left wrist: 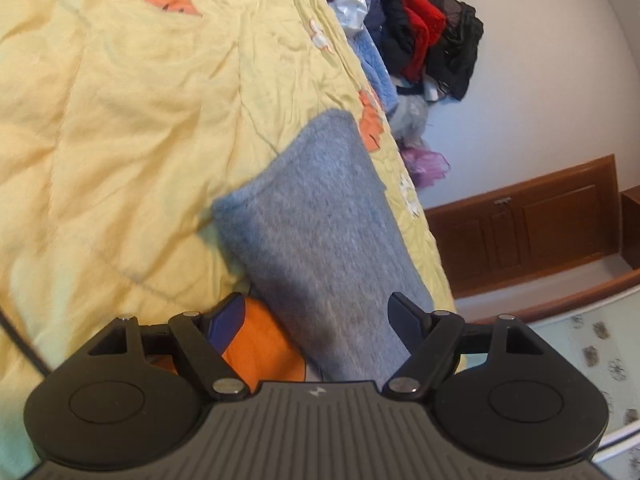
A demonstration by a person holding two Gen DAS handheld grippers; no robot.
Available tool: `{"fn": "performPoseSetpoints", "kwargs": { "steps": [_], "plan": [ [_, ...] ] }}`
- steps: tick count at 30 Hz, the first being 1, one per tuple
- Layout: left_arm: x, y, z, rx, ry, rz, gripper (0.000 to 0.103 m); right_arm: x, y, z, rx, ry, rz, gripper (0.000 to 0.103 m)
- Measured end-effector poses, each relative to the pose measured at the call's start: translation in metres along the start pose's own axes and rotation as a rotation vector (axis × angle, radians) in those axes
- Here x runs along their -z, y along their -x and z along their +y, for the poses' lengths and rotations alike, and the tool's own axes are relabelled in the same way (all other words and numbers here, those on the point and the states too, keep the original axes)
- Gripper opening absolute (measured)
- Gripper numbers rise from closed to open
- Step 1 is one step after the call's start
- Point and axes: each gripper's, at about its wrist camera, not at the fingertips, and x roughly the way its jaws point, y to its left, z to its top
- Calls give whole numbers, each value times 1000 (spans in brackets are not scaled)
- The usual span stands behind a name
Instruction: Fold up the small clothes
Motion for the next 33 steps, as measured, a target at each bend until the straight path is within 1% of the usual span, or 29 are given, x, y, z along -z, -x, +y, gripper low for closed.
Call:
{"fn": "performPoseSetpoints", "kwargs": {
  "steps": [2, 5, 8, 11, 12, 14, 16, 17, 18, 19, 20, 21, 22, 23, 25, 27, 29, 31, 33],
  "plan": [
    [-4, -11, -9, -25, -20, -28, 79, 1, -1, 2, 8, 1, -5, 77],
    [-5, -24, -21, -57, -101, -84, 79, 1, -1, 1, 7, -1, -8, 77],
    [-1, -28, -29, -93, -189, -151, 79, 0, 0, -2, -3, -9, -4, 77],
    [3, -26, -32, -128, -239, -225, 79, -2, 1, -3, -15, -24, -4, 77],
    [3, -30, -33, -147, -249, -228, 79, -2, 0, -4, -17, -29, -8, 77],
    [5, -36, -36, -156, -277, -245, 78, -3, -6, -1, -14, -34, -19, 77],
    [5, -40, -41, -179, -300, -241, 78, -2, -15, 4, -6, -31, -22, 78],
    [6, -40, -42, -187, -302, -238, 65, -1, -19, 7, 2, -19, -16, 73],
    [4, -42, -42, -199, -301, -224, 48, 0, -23, 9, 15, -13, -4, 57],
    [1, -45, -39, -207, -288, -180, 23, 1, -29, 8, 20, -25, 23, 47],
    [-3, -47, -34, -187, -262, -158, 21, 2, -33, 4, 24, -45, 53, 34],
    [-5, -45, -29, -173, -243, -154, 21, 4, -36, 0, 30, -59, 69, 23],
    [-7, -44, -26, -170, -233, -142, 15, 6, -38, -4, 39, -61, 70, 20],
    [-9, -43, -24, -168, -221, -134, 11, 7, -38, -7, 40, -60, 64, 18],
    [-13, -39, -25, -165, -216, -140, 7, 8, -35, -7, 24, -61, 52, 18],
    [-16, -32, -33, -155, -238, -152, 6, 9, -30, 1, 30, -21, 27, 18],
    [-18, -19, -44, -118, -257, -164, 5, 8, -22, 14, 23, 27, 4, 18],
    [-20, -3, -53, -82, -277, -180, 5, 7, -11, 26, -4, 55, -4, 18],
    [-20, 18, -57, -45, -277, -179, 5, 7, 1, 36, -35, 78, -3, 17]
  ]
}}
